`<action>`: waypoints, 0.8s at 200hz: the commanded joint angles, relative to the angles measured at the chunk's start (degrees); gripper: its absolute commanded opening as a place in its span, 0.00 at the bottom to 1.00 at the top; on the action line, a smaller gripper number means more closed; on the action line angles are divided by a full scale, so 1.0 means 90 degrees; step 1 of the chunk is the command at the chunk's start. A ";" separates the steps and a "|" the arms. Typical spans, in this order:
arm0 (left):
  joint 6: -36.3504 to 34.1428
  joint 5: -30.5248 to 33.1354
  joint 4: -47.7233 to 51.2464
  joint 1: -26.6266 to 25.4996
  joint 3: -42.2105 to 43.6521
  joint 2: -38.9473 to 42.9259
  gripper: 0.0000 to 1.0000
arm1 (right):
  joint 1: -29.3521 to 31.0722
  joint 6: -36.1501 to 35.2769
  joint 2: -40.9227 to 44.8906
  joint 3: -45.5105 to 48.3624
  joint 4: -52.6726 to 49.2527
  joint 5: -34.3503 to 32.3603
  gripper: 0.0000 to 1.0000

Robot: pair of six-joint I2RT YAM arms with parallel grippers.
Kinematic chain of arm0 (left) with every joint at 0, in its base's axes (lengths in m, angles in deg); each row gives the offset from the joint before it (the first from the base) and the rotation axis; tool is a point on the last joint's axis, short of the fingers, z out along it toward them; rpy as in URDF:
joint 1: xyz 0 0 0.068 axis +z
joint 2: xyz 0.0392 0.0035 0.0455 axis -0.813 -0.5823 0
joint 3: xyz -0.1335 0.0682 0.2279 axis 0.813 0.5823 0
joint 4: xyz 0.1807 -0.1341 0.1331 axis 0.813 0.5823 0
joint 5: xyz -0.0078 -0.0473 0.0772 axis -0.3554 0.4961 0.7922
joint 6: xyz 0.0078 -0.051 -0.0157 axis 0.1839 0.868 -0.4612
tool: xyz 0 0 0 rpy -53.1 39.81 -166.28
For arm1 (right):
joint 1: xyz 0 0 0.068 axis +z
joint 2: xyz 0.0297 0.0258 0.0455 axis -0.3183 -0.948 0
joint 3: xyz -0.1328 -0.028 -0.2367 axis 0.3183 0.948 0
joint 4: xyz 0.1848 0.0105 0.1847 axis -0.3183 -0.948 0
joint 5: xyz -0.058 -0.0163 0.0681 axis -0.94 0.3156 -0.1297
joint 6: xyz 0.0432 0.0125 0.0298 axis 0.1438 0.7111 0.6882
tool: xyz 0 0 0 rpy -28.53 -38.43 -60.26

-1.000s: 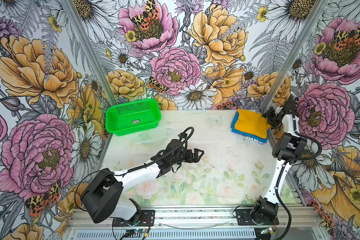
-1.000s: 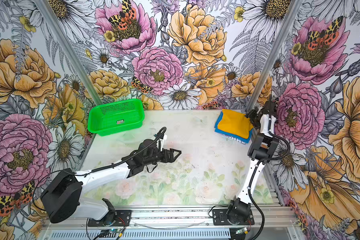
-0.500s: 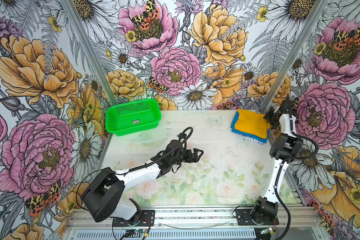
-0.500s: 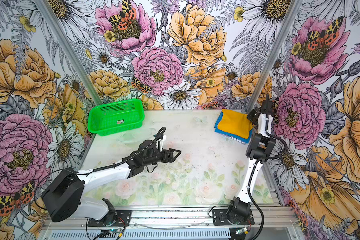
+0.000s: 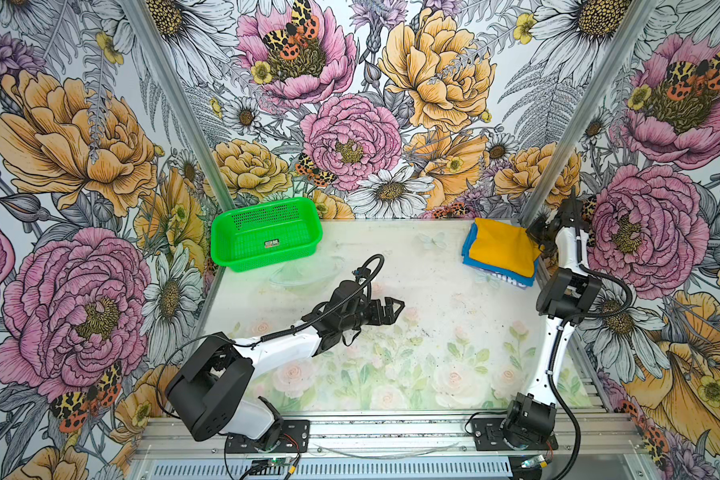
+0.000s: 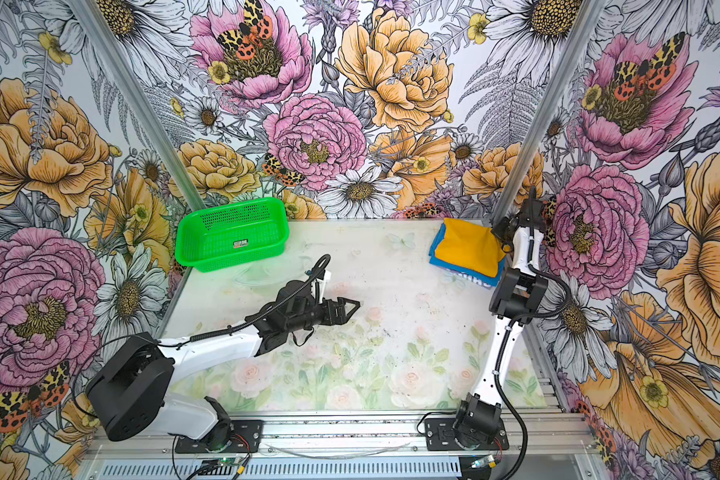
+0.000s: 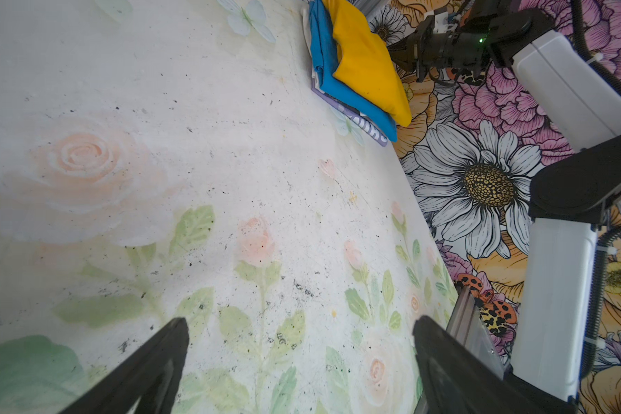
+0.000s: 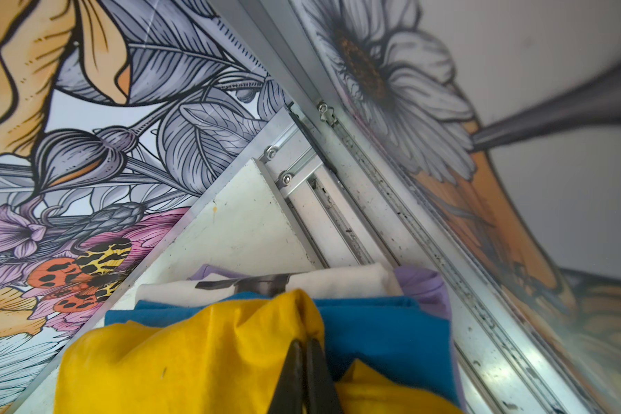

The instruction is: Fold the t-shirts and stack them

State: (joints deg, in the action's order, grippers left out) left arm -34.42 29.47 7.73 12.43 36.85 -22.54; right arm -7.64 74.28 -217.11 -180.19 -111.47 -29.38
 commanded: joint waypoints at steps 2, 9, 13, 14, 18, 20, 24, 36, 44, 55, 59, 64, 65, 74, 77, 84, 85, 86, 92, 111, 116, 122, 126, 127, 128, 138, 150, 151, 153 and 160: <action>0.0063 -0.0161 -0.0290 0.0091 0.0072 -0.0059 0.99 | 0.0004 -0.0025 0.0761 0.0118 0.0156 -0.0497 0.03; 0.0064 -0.0171 -0.0310 0.0096 0.0087 -0.0052 0.99 | 0.0010 -0.0048 0.0864 0.0206 0.0159 -0.0572 0.03; 0.0064 -0.0166 -0.0324 0.0098 0.0101 -0.0052 0.99 | 0.0005 -0.0058 0.0923 0.0246 0.0170 -0.0602 0.03; 0.0064 -0.0170 -0.0322 0.0099 0.0103 -0.0047 0.99 | 0.0003 -0.0066 0.0937 0.0262 0.0171 -0.0607 0.03; 0.0073 -0.0171 -0.0333 0.0102 0.0119 -0.0043 0.99 | 0.0001 -0.0078 0.0989 0.0302 0.0171 -0.0636 0.02; 0.0073 -0.0173 -0.0338 0.0096 0.0122 -0.0035 0.99 | 0.0000 -0.0080 0.1009 0.0312 0.0171 -0.0652 0.02; 0.0073 -0.0187 -0.0343 0.0099 0.0131 -0.0033 0.99 | 0.0004 -0.0084 0.1057 0.0369 0.0171 -0.0685 0.02; 0.0073 -0.0187 -0.0359 0.0108 0.0168 0.0003 0.99 | -0.0023 -0.0084 0.1165 0.0491 0.0171 -0.0724 0.01; 0.0081 -0.0189 -0.0378 0.0111 0.0200 0.0033 0.99 | -0.0037 -0.0084 0.1234 0.0595 0.0170 -0.0778 0.01; 0.0088 -0.0179 -0.0391 0.0121 0.0238 0.0064 0.99 | -0.0058 -0.0084 0.1336 0.0751 0.0171 -0.0866 0.00; 0.0088 -0.0174 -0.0390 0.0121 0.0256 0.0082 0.99 | -0.0067 -0.0089 0.1389 0.0820 0.0176 -0.0906 0.00; 0.0093 -0.0181 -0.0405 0.0129 0.0265 0.0104 0.99 | -0.0068 -0.0094 0.1445 0.0892 0.0179 -0.0986 0.00; 0.0093 -0.0178 -0.0412 0.0125 0.0268 0.0104 0.99 | -0.0068 -0.0104 0.1462 0.0912 0.0180 -0.1004 0.00; 0.0103 -0.0174 -0.0433 0.0141 0.0288 0.0131 0.99 | -0.0068 -0.0154 0.1559 0.1055 0.0192 -0.1136 0.00; 0.0103 -0.0172 -0.0435 0.0140 0.0294 0.0141 0.99 | -0.0068 -0.0163 0.1586 0.1085 0.0202 -0.1168 0.00; 0.0103 -0.0179 -0.0434 0.0150 0.0307 0.0152 0.99 | -0.0076 -0.0197 0.1632 0.1159 0.0223 -0.1207 0.00; 0.0103 -0.0181 -0.0431 0.0155 0.0308 0.0152 0.99 | -0.0077 -0.0209 0.1638 0.1167 0.0222 -0.1217 0.00; 0.0103 -0.0178 -0.0434 0.0152 0.0309 0.0153 0.99 | -0.0077 -0.0210 0.1641 0.1171 0.0231 -0.1222 0.00; 0.0092 -0.0179 -0.0445 0.0155 0.0309 0.0153 0.99 | -0.0087 -0.0221 0.1653 0.1180 0.0227 -0.1236 0.00; 0.0093 -0.0204 -0.0457 0.0160 0.0323 0.0139 0.99 | -0.0145 -0.0165 0.1707 0.1289 0.0220 -0.1348 0.00; 0.0102 -0.0204 -0.0467 0.0160 0.0326 0.0137 0.99 | -0.0154 -0.0153 0.1739 0.1355 0.0225 -0.1407 0.00; 0.0103 -0.0212 -0.0472 0.0161 0.0319 0.0129 0.99 | -0.0158 -0.0148 0.1766 0.1431 0.0237 -0.1459 0.00; 0.0106 -0.0213 -0.0478 0.0162 0.0321 0.0125 0.99 | -0.0156 -0.0157 0.1766 0.1454 0.0231 -0.1476 0.00; 0.0104 -0.0213 -0.0482 0.0161 0.0320 0.0125 0.99 | -0.0156 -0.0159 0.1764 0.1456 0.0235 -0.1483 0.00; 0.0109 -0.0213 -0.0480 0.0160 0.0320 0.0129 0.99 | -0.0156 -0.0166 0.1763 0.1457 0.0233 -0.1487 0.00; 0.0113 -0.0223 -0.0493 0.0167 0.0315 0.0124 0.99 | -0.0163 -0.0189 0.1675 0.1414 0.0223 -0.1417 0.08; 0.0113 -0.0245 -0.0487 0.0162 0.0299 0.0109 0.99 | -0.0180 -0.0201 0.1559 0.1286 0.0210 -0.1166 0.27; 0.0113 -0.0248 -0.0492 0.0166 0.0299 0.0107 0.99 | -0.0183 -0.0206 0.1553 0.1284 0.0215 -0.1152 0.28; 0.0113 -0.0251 -0.0488 0.0168 0.0299 0.0105 0.99 | -0.0180 -0.0217 0.1548 0.1273 0.0219 -0.1123 0.31; 0.0113 -0.0275 -0.0489 0.0169 0.0290 0.0105 0.99 | -0.0166 -0.0269 0.1564 0.1255 0.0232 -0.1001 0.40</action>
State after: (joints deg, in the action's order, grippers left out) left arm -33.79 28.64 5.52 13.44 39.06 -22.54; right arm -8.14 72.40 -204.19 -167.67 -110.60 -39.61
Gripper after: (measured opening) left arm 0.988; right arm 0.272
